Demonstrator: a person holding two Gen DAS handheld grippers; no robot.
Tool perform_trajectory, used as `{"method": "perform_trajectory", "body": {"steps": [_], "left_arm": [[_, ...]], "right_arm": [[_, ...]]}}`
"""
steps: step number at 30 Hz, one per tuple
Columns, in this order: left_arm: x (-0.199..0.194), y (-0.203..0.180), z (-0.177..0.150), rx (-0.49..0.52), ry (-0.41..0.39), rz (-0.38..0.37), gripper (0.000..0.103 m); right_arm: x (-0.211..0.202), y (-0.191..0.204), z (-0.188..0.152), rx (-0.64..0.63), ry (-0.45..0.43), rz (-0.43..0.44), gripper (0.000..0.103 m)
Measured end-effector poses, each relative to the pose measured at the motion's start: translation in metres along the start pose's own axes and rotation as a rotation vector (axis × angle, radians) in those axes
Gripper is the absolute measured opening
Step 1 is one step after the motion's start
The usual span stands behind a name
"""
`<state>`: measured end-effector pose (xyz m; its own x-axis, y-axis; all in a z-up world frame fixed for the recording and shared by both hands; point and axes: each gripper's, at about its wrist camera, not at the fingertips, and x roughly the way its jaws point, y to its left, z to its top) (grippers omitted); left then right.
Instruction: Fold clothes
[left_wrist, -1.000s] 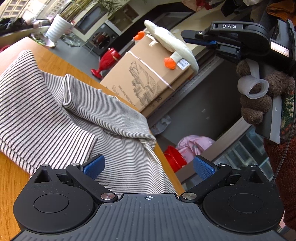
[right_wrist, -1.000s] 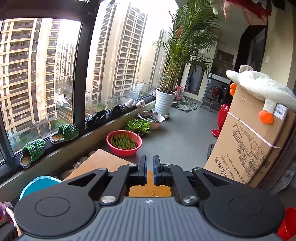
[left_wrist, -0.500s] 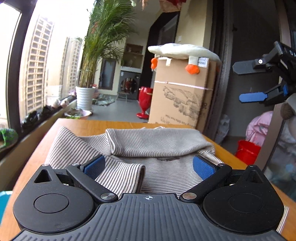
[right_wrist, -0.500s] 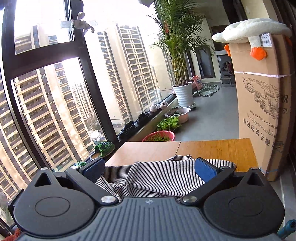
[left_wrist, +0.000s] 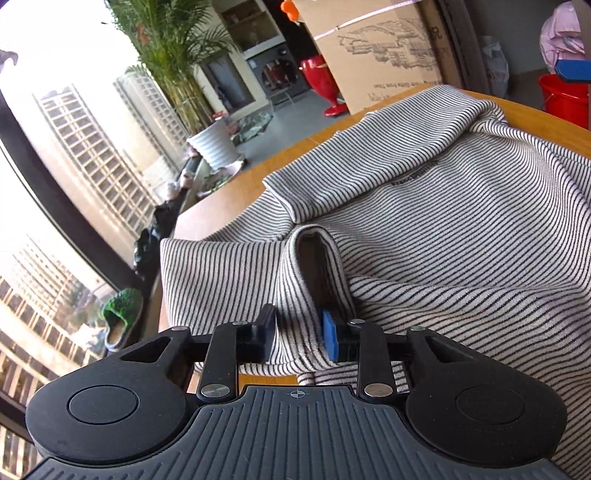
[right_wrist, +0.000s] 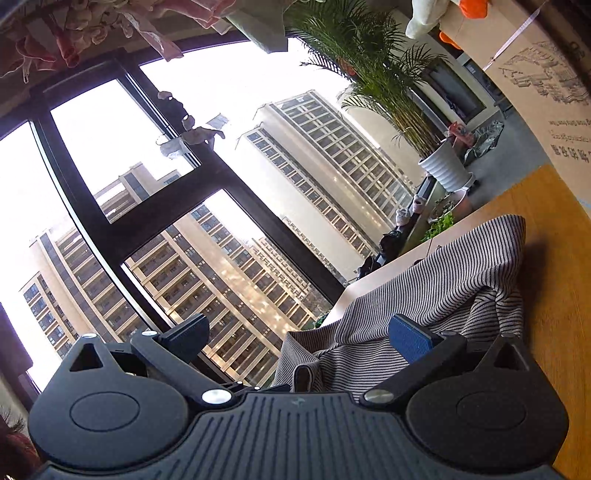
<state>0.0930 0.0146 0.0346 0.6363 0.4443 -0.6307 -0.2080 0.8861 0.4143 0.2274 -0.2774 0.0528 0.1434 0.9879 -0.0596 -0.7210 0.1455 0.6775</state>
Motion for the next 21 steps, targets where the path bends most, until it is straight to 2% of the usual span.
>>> {"method": "perform_trajectory", "body": {"steps": [3, 6, 9, 12, 15, 18, 21], "left_arm": [[0.001, 0.025, 0.019, -0.108, 0.022, 0.042, 0.011], [-0.013, 0.058, 0.044, -0.255, 0.004, 0.072, 0.009], [-0.031, 0.085, 0.072, -0.332, -0.041, 0.118, 0.009], [-0.053, 0.102, 0.096, -0.393, -0.089, 0.125, 0.008], [-0.069, 0.109, 0.122, -0.409, -0.141, 0.126, 0.008], [-0.08, 0.117, 0.144, -0.473, -0.177, 0.067, 0.008], [-0.087, 0.117, 0.167, -0.494, -0.214, 0.038, 0.008]], "right_arm": [[-0.006, 0.0, -0.012, -0.035, 0.015, 0.0, 0.103], [-0.009, -0.002, -0.012, -0.037, -0.007, -0.02, 0.103], [-0.012, -0.006, -0.013, -0.006, -0.015, -0.057, 0.103], [-0.014, -0.009, -0.013, 0.013, -0.025, -0.078, 0.103], [-0.016, -0.01, -0.016, 0.017, -0.019, -0.085, 0.103], [-0.014, -0.009, -0.019, 0.009, -0.004, -0.103, 0.103], [-0.012, -0.007, -0.018, 0.005, -0.009, -0.11, 0.103]]}}
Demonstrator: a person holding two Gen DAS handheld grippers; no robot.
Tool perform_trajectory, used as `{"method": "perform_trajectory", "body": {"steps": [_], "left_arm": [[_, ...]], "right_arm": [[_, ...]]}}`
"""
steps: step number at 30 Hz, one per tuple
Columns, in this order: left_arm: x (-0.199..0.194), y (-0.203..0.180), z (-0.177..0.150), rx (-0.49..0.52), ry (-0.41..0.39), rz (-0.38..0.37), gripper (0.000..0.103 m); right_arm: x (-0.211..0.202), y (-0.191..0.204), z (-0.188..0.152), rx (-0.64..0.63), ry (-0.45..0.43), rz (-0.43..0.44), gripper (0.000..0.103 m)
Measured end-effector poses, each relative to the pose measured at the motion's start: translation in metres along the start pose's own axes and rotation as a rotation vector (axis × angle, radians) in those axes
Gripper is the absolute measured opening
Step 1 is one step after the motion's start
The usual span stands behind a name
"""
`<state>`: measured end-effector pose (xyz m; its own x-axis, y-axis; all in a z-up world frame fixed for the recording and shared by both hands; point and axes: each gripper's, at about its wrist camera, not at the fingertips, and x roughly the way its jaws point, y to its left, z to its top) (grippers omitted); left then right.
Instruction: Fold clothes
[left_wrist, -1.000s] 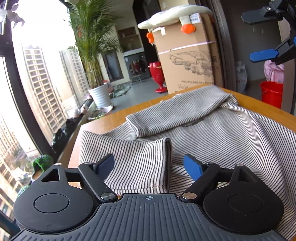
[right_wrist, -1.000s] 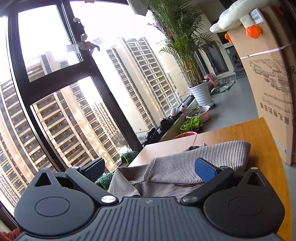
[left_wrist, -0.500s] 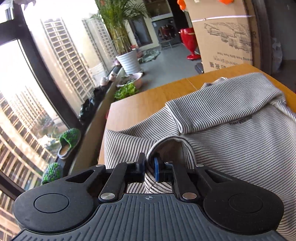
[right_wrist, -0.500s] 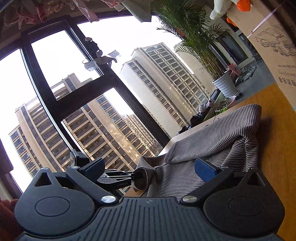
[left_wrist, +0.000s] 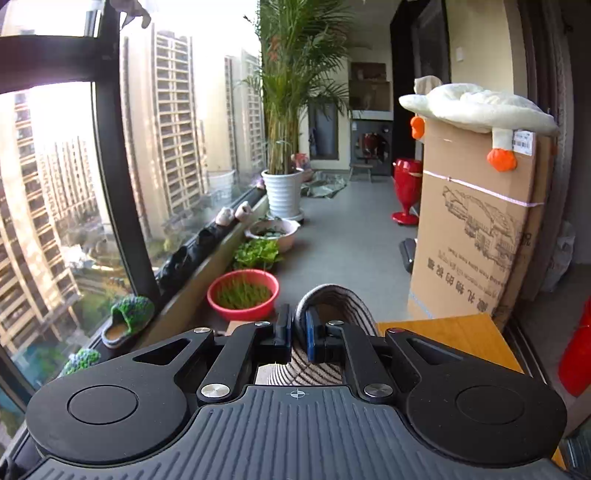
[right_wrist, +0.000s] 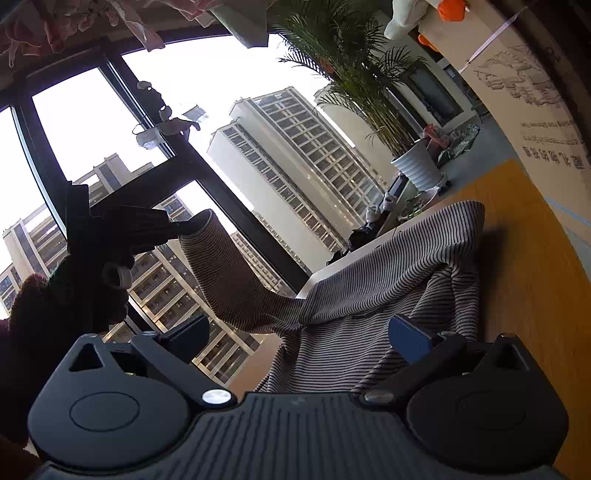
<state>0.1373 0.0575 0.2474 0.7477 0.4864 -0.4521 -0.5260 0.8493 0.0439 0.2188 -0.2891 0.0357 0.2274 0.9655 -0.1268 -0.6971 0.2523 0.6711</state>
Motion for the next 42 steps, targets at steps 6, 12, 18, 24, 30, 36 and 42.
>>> {"method": "perform_trajectory", "body": {"steps": [6, 12, 18, 24, 30, 36, 42], "left_arm": [[-0.006, -0.033, 0.025, 0.057, -0.049, -0.04, 0.008], [-0.005, -0.057, 0.041, 0.083, -0.069, -0.082, 0.004], [-0.006, -0.08, 0.047, 0.129, -0.085, -0.105, 0.004], [0.002, -0.118, -0.005, 0.426, -0.022, -0.103, 0.015], [0.031, -0.168, -0.113, 0.91, 0.093, -0.142, 0.048], [0.066, -0.191, -0.19, 1.285, 0.089, -0.081, 0.056], [0.112, -0.188, -0.193, 1.282, 0.168, 0.02, 0.03]], "right_arm": [[0.003, -0.004, 0.002, 0.022, 0.005, -0.017, 0.103], [0.009, -0.002, -0.001, 0.012, 0.039, -0.038, 0.103], [0.01, -0.002, -0.001, 0.01, 0.051, -0.044, 0.103], [0.009, -0.003, -0.001, 0.019, 0.046, -0.049, 0.103], [0.011, -0.003, -0.002, 0.016, 0.06, -0.057, 0.103], [0.013, -0.006, -0.003, 0.029, 0.072, -0.066, 0.103], [0.016, -0.008, -0.004, 0.042, 0.101, -0.103, 0.103]]}}
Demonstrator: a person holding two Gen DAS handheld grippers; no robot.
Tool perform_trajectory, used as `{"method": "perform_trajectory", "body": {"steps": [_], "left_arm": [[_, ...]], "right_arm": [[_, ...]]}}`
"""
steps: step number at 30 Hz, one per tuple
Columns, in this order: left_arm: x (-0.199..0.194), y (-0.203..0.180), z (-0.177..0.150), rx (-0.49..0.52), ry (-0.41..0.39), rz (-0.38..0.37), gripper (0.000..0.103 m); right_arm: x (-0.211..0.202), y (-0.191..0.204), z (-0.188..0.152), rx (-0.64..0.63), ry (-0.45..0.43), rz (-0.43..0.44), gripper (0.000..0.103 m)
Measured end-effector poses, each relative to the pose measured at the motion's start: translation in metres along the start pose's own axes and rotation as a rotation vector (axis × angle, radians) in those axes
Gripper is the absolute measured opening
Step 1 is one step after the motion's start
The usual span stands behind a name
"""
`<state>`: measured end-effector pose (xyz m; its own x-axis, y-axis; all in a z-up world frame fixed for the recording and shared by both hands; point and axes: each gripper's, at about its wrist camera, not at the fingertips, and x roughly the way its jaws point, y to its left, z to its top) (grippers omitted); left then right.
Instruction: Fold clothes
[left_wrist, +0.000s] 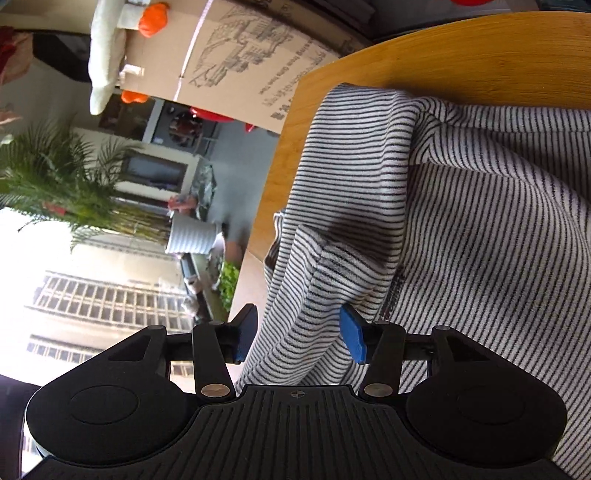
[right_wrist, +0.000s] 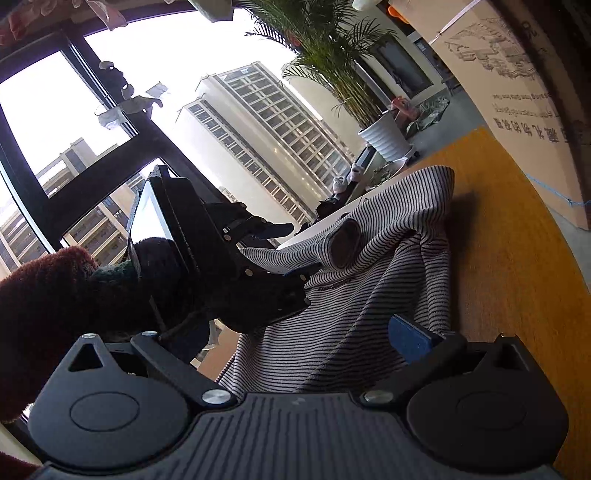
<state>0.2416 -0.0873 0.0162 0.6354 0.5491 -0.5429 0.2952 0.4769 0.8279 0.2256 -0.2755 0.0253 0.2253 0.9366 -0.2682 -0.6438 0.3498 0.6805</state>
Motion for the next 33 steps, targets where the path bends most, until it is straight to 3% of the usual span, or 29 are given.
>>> {"method": "perform_trajectory", "body": {"steps": [1, 5, 9, 14, 21, 33], "left_arm": [[0.001, 0.003, 0.0, -0.02, 0.006, -0.005, 0.009], [-0.015, 0.072, -0.003, -0.35, -0.024, -0.014, 0.009], [-0.04, 0.164, -0.018, -0.709, -0.072, 0.031, 0.009], [-0.066, 0.235, -0.036, -0.982, -0.112, 0.025, 0.009], [-0.07, 0.244, -0.034, -0.995, -0.136, 0.003, 0.009], [-0.076, 0.212, 0.016, -0.918, -0.201, -0.105, 0.009]], "right_arm": [[0.0, 0.0, 0.0, 0.001, 0.0, 0.005, 0.103], [0.0, -0.001, -0.001, 0.003, 0.006, 0.005, 0.103], [0.0, 0.001, -0.001, -0.006, 0.003, 0.012, 0.103], [0.001, 0.001, 0.0, -0.006, 0.004, 0.01, 0.103], [0.001, 0.0, 0.0, -0.004, 0.001, 0.009, 0.103], [0.001, -0.001, 0.001, -0.001, -0.002, 0.006, 0.103]]}}
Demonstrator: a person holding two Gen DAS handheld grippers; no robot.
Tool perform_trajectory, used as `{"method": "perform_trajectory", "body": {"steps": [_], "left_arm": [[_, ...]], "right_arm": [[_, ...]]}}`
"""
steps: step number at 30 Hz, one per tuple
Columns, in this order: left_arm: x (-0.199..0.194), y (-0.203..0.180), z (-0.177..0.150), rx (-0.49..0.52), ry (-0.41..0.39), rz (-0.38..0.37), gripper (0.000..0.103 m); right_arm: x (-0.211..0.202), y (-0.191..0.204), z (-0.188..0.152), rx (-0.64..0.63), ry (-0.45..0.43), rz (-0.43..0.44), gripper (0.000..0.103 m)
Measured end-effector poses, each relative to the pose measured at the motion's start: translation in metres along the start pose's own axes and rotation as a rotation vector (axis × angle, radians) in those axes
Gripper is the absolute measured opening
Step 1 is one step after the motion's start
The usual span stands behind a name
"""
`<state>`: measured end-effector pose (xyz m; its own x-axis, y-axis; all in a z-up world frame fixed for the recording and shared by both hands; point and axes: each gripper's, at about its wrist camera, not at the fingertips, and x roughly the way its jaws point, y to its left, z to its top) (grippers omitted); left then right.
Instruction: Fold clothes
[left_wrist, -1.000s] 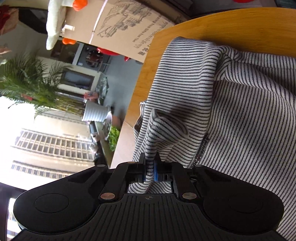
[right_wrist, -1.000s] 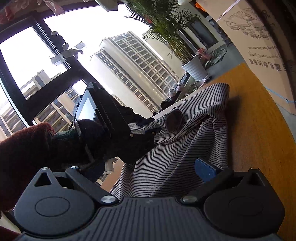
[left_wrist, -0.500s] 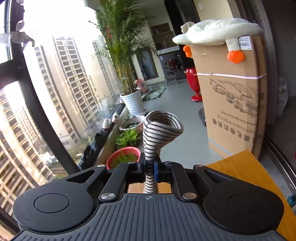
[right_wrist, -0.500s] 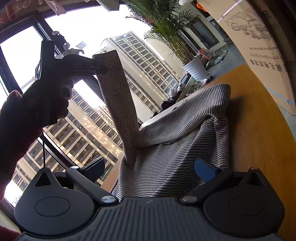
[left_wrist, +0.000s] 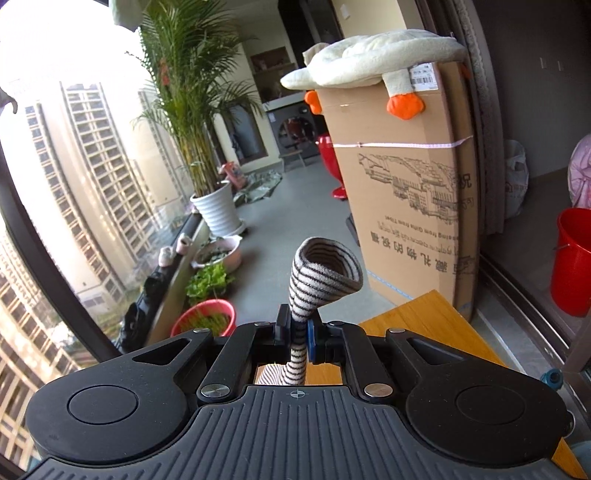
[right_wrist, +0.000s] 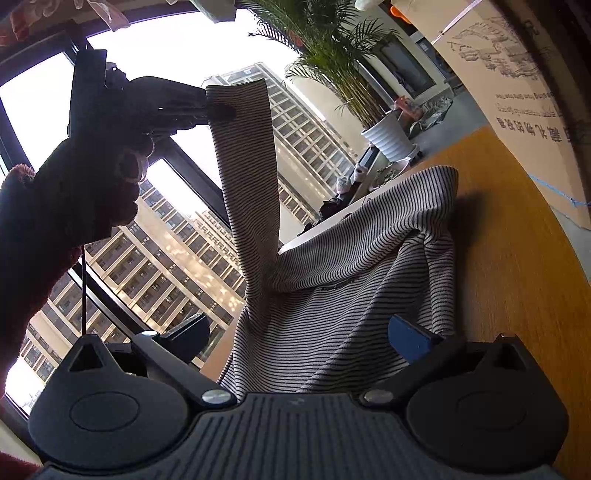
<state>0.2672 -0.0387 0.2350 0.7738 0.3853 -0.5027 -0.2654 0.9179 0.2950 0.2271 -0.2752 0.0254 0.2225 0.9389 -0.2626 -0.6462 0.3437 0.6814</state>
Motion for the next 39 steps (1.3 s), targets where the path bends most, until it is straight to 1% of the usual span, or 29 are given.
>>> {"method": "perform_trajectory", "body": {"steps": [11, 20, 25, 29, 33, 35, 36, 37, 38, 39], "left_arm": [[0.005, -0.033, -0.004, 0.02, 0.026, -0.084, 0.01], [0.007, -0.057, -0.01, 0.017, 0.054, -0.168, 0.013], [0.003, -0.065, -0.011, 0.005, 0.039, -0.232, 0.021], [-0.005, -0.074, -0.006, 0.025, 0.014, -0.254, 0.022], [-0.007, -0.081, -0.007, 0.046, 0.01, -0.264, 0.022], [-0.006, -0.081, -0.011, 0.049, 0.018, -0.264, 0.025], [-0.004, -0.08, -0.014, 0.045, 0.027, -0.263, 0.031], [-0.002, -0.078, -0.02, 0.035, 0.036, -0.26, 0.039], [-0.001, -0.075, -0.026, 0.025, 0.046, -0.255, 0.045], [0.0, -0.072, -0.032, 0.016, 0.055, -0.252, 0.056]], "right_arm": [[-0.001, 0.002, 0.0, -0.006, -0.002, -0.002, 0.103], [-0.002, 0.001, 0.0, -0.005, -0.005, 0.001, 0.103], [-0.002, 0.0, 0.0, -0.005, -0.007, 0.002, 0.103], [-0.002, 0.0, 0.0, -0.006, -0.007, 0.002, 0.103], [-0.002, 0.0, -0.001, -0.004, -0.011, 0.002, 0.103], [-0.003, 0.0, -0.001, -0.004, -0.012, 0.001, 0.103], [-0.003, 0.0, -0.001, -0.005, -0.012, -0.001, 0.103], [-0.003, 0.0, 0.0, -0.005, -0.012, -0.004, 0.103], [-0.002, -0.001, 0.0, -0.006, -0.012, -0.006, 0.103], [-0.002, -0.001, 0.0, -0.006, -0.012, -0.008, 0.103]]}}
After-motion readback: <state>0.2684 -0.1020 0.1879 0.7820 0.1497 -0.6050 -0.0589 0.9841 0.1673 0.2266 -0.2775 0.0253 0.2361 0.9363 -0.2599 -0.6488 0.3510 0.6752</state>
